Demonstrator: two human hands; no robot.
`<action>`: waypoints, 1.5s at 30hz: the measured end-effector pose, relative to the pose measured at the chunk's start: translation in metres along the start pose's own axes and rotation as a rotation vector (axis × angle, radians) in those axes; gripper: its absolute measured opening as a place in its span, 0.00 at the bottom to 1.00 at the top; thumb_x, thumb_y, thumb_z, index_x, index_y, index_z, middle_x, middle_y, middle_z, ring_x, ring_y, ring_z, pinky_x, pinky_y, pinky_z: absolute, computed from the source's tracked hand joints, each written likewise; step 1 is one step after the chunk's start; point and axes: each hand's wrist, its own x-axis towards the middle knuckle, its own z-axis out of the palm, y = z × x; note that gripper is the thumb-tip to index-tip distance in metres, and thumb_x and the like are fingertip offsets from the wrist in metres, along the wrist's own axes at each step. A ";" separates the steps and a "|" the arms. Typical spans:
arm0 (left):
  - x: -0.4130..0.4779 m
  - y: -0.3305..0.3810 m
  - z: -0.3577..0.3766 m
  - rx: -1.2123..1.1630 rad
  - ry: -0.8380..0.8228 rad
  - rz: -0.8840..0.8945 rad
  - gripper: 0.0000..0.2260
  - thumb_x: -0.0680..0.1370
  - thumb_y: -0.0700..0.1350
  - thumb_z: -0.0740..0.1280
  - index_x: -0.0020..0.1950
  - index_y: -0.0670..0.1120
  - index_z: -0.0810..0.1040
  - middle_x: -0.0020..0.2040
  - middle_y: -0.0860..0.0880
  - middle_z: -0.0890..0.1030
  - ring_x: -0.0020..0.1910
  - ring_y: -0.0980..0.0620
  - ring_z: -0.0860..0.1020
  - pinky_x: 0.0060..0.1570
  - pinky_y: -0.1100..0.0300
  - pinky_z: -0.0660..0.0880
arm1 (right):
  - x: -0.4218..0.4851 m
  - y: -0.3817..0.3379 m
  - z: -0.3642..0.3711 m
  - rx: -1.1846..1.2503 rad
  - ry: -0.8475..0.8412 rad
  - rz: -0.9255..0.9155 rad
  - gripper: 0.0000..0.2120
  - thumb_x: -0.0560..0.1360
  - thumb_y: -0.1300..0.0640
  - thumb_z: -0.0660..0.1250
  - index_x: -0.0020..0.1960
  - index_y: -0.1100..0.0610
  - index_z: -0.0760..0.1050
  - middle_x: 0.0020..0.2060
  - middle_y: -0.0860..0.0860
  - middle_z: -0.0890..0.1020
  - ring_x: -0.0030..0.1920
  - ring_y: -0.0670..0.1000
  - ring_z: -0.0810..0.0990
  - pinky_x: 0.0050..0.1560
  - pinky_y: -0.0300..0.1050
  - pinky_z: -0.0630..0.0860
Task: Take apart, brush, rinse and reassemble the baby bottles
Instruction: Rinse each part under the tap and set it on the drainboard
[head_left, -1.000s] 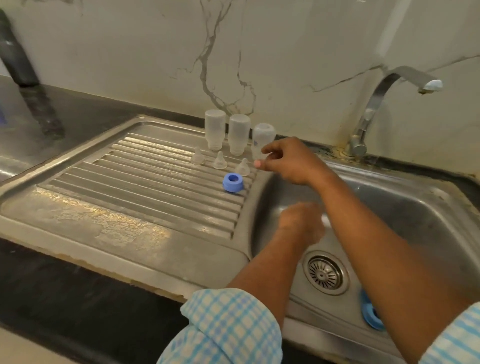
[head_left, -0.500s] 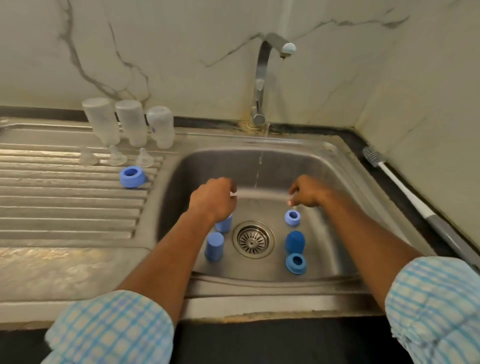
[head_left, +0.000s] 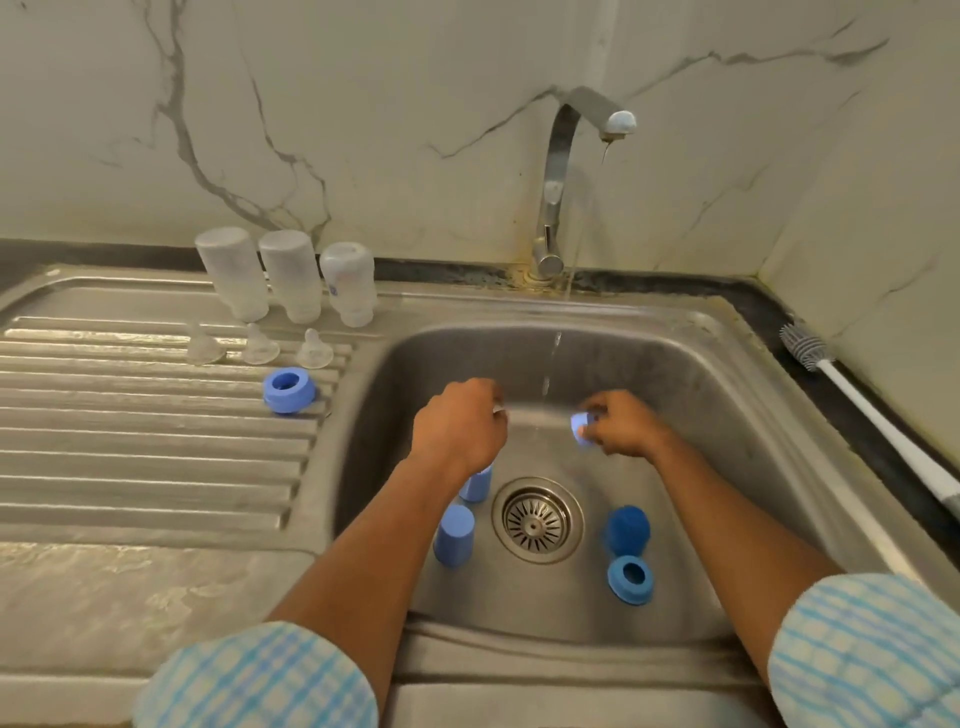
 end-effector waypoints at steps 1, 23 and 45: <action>0.005 0.002 0.002 -0.031 0.002 -0.008 0.15 0.81 0.49 0.64 0.67 0.50 0.76 0.58 0.47 0.82 0.54 0.44 0.80 0.55 0.48 0.79 | -0.001 -0.009 -0.004 0.207 0.025 -0.005 0.24 0.75 0.62 0.70 0.70 0.59 0.72 0.60 0.59 0.78 0.51 0.56 0.80 0.49 0.51 0.79; 0.062 0.037 0.037 -0.643 0.223 0.129 0.31 0.75 0.34 0.71 0.75 0.48 0.68 0.63 0.48 0.81 0.60 0.50 0.80 0.61 0.50 0.77 | -0.004 -0.058 -0.014 0.472 0.277 -0.231 0.05 0.72 0.62 0.74 0.48 0.58 0.82 0.35 0.54 0.85 0.35 0.50 0.84 0.38 0.46 0.81; 0.060 0.022 0.040 -0.427 0.229 0.321 0.31 0.78 0.34 0.67 0.77 0.54 0.61 0.64 0.47 0.80 0.62 0.49 0.78 0.60 0.56 0.74 | -0.008 -0.066 -0.009 -0.022 0.466 -0.230 0.08 0.77 0.57 0.67 0.39 0.55 0.75 0.35 0.53 0.81 0.35 0.51 0.77 0.34 0.43 0.68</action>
